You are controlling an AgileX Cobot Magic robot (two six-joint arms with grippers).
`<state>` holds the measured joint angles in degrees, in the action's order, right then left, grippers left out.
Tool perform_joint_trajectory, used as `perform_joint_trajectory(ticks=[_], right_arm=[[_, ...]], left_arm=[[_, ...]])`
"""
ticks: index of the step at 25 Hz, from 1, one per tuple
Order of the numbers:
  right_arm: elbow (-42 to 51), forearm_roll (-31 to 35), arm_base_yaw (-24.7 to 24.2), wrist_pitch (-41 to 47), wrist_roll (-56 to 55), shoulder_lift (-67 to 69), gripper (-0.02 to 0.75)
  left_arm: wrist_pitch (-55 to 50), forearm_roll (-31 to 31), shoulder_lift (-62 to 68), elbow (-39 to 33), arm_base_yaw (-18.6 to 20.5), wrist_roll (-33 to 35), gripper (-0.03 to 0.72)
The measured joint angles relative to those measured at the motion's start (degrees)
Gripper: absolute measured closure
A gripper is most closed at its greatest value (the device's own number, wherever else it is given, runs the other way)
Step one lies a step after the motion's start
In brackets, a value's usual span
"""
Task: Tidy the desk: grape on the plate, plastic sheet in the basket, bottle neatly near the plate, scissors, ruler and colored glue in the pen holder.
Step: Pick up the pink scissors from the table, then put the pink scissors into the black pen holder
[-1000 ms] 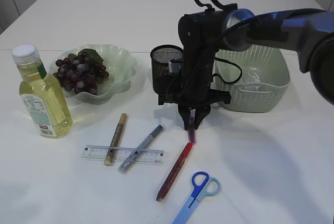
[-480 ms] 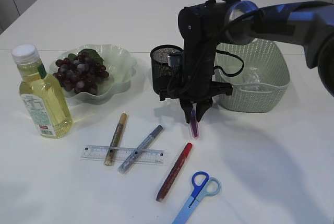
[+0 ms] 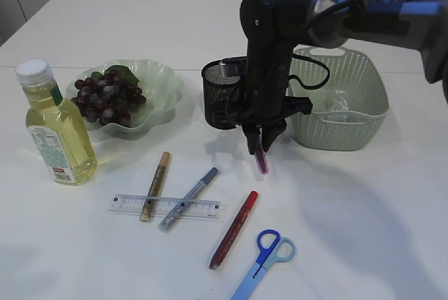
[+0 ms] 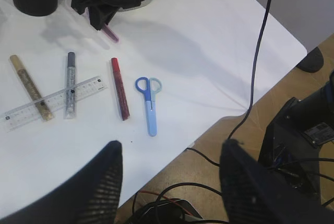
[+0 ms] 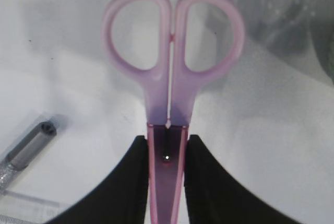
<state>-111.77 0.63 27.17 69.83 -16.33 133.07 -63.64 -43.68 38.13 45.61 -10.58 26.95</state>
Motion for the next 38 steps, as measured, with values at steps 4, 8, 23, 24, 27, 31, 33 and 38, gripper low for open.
perform_joint_trajectory(ticks=[4, 8, 23, 24, 27, 31, 33, 38], right_arm=[[0.00, 0.00, 0.20, 0.00, 1.06, -0.14, 0.558], [0.00, -1.25, 0.41, 0.00, 2.25, -1.39, 0.558], [0.11, -4.17, 3.59, 0.08, 7.08, -6.02, 0.559], [0.11, -4.32, 3.59, 0.08, 7.32, -6.74, 0.559], [0.11, -4.51, 3.59, 0.08, 8.12, -8.52, 0.559], [0.20, -5.33, 3.59, -0.38, 8.99, -10.56, 0.559], [0.41, -5.87, 3.59, -1.65, 9.50, -11.37, 0.559], [0.55, -6.43, 3.59, -5.92, 10.64, -12.76, 0.559]], left_arm=[[0.00, 0.00, 0.00, 0.00, 0.00, 0.00, 0.255], [0.00, 0.00, 0.00, 0.00, 0.00, 0.00, 0.255], [0.00, 0.00, 0.00, 0.00, 0.00, 0.00, 0.255], [0.00, 0.00, 0.00, 0.00, 0.00, 0.00, 0.255], [0.00, 0.00, 0.00, 0.00, 0.00, 0.00, 0.255], [0.00, 0.00, 0.00, 0.00, 0.00, 0.00, 0.255], [0.00, 0.00, 0.00, 0.00, 0.00, 0.00, 0.255], [0.00, 0.00, 0.00, 0.00, 0.00, 0.00, 0.255]])
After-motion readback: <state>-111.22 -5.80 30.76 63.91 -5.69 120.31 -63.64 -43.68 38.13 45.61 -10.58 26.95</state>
